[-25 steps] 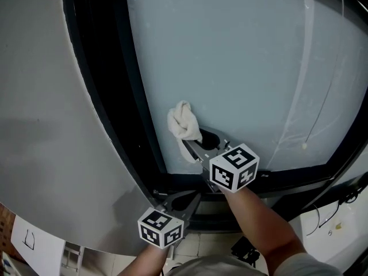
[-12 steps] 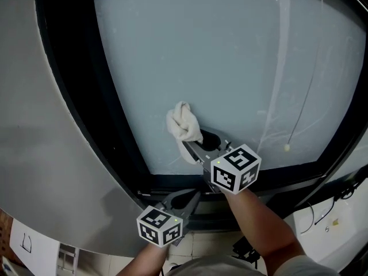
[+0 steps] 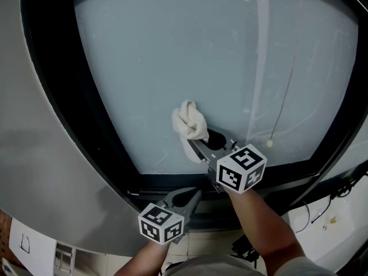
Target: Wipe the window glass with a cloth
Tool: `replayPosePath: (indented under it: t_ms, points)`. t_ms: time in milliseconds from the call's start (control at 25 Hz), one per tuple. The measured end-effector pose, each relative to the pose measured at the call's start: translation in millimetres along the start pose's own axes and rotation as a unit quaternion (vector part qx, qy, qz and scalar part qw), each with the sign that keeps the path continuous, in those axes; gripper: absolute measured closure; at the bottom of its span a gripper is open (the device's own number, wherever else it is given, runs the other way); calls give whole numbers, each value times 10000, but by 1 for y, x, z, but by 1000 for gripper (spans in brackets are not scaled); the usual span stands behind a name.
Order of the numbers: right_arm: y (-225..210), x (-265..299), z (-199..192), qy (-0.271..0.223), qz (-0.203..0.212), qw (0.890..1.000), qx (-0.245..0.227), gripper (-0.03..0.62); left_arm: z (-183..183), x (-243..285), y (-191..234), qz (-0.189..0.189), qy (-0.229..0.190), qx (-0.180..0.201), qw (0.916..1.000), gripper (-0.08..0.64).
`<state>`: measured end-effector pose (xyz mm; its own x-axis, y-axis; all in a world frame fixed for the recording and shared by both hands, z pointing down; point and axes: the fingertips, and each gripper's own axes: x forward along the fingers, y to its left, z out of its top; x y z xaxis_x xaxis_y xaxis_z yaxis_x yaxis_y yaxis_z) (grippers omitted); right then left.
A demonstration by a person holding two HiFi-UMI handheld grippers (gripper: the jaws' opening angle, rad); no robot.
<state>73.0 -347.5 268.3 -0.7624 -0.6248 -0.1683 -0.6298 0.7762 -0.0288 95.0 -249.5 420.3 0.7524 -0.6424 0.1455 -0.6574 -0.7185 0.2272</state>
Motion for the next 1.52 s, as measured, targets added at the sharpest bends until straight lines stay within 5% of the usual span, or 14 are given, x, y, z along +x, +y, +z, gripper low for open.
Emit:
replayPosePath:
  t_ms: [1520]
  points:
    - [-80, -95, 19, -205, -452, 9988, 49, 474, -10, 38, -66, 237, 66, 87, 9997, 544]
